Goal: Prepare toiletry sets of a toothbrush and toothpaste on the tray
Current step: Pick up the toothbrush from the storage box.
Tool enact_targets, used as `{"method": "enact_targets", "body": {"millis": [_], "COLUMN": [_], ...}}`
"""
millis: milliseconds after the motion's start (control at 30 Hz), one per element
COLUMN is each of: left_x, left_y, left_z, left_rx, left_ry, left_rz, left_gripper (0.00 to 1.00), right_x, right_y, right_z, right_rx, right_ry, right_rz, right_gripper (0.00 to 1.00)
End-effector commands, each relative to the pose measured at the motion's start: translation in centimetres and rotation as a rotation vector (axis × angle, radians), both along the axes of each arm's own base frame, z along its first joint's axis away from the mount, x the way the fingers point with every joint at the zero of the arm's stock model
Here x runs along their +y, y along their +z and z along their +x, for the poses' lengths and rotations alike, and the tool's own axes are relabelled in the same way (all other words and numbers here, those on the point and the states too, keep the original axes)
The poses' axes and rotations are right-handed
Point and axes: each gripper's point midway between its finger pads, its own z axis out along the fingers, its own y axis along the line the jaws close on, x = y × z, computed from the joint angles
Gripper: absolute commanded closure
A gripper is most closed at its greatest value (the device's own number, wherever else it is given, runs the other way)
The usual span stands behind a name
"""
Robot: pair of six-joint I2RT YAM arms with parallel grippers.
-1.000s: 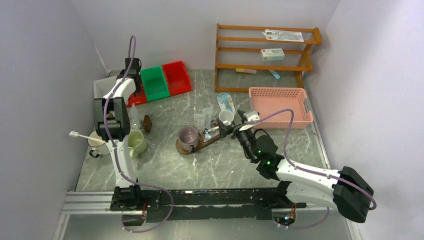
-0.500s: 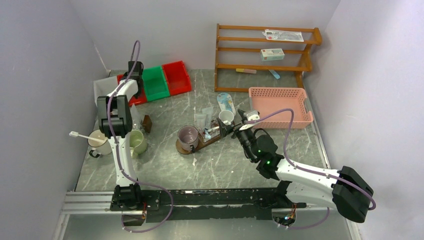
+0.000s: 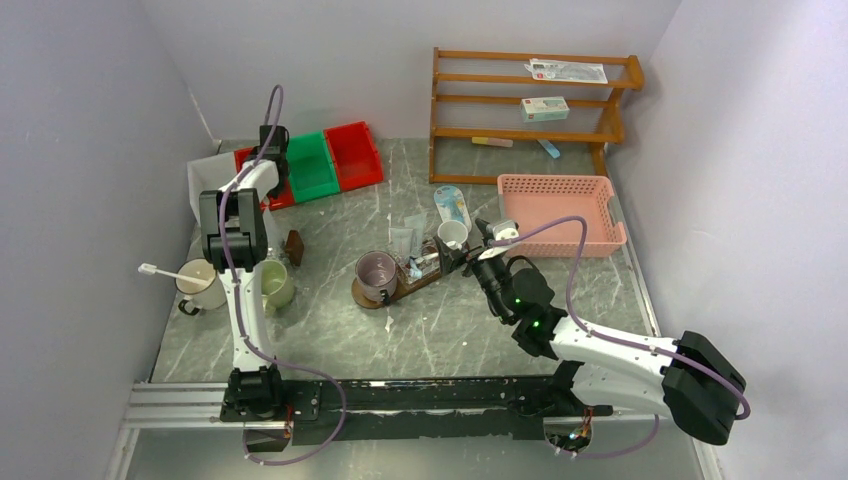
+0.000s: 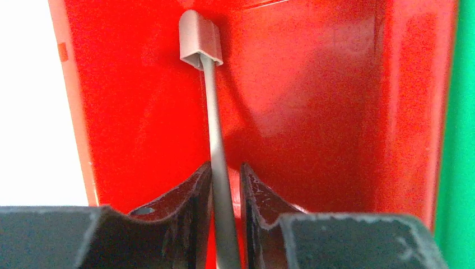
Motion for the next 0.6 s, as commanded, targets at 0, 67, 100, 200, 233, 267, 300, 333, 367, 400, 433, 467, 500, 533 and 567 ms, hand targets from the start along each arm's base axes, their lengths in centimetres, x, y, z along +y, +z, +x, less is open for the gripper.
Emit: {"method": "enact_targets", "body": {"millis": [0, 67, 100, 200, 233, 267, 300, 333, 367, 400, 433, 467, 500, 533, 567], "left_x": [-0.6, -0.6, -0.6, -0.9, -1.0, -1.0, -1.2, -1.4, -1.6, -1.8, -2.0, -2.1, -2.2, -2.4, -2.6], "left_y": [-0.5, -0.1, 0.2, 1.5, 2.0, 2.7, 3.4, 4.5, 5.3, 6.2, 7.2, 8.2, 9.1, 10.1, 10.8], "left_z": [0.2, 0.3, 0.4, 0.6, 0.6, 0.7, 0.8, 1.0, 1.1, 1.2, 1.2, 1.3, 1.2, 1.2, 1.0], "left_rx": [0.004, -0.013, -0.028, -0.077, -0.094, -0.113, -0.132, -0.158, -0.180, -0.203, -0.225, -0.249, -0.274, -0.297, -0.312], "left_ry": [-0.012, -0.003, -0.001, -0.003, -0.002, -0.004, -0.008, -0.015, -0.021, -0.027, -0.033, -0.036, -0.040, -0.047, -0.055], "left_rz": [-0.076, -0.107, -0.122, -0.168, -0.179, -0.188, -0.196, -0.208, -0.216, -0.225, -0.235, -0.242, -0.250, -0.258, -0.263], "left_gripper": [0.74, 0.79, 0.82, 0.89, 0.91, 0.93, 0.95, 0.95, 0.95, 0.95, 0.95, 0.95, 0.95, 0.95, 0.95], "right_x": [-0.2, -0.2, -0.1, 0.0, 0.0, -0.1, -0.1, -0.1, -0.1, -0.1, 0.0, 0.0, 0.0, 0.0, 0.0], "right_y": [0.2, 0.1, 0.1, 0.1, 0.1, 0.1, 0.1, 0.1, 0.1, 0.1, 0.1, 0.2, 0.3, 0.3, 0.3], "right_z": [0.1, 0.1, 0.1, 0.0, 0.1, 0.1, 0.0, 0.0, 0.0, 0.0, 0.0, 0.0, 0.0, 0.0, 0.0], "right_rx": [-0.006, -0.006, -0.005, -0.004, -0.004, -0.003, -0.004, -0.004, -0.004, -0.003, -0.003, -0.003, -0.003, -0.003, -0.003], "right_ry": [-0.003, -0.002, 0.000, 0.004, 0.004, 0.004, 0.004, 0.004, 0.005, 0.005, 0.007, 0.010, 0.010, 0.011, 0.010], "right_rz": [0.021, 0.020, 0.020, 0.020, 0.022, 0.022, 0.022, 0.022, 0.022, 0.022, 0.022, 0.022, 0.024, 0.025, 0.025], "right_gripper": [0.00, 0.00, 0.00, 0.00, 0.00, 0.00, 0.00, 0.00, 0.00, 0.00, 0.00, 0.00, 0.00, 0.00, 0.00]}}
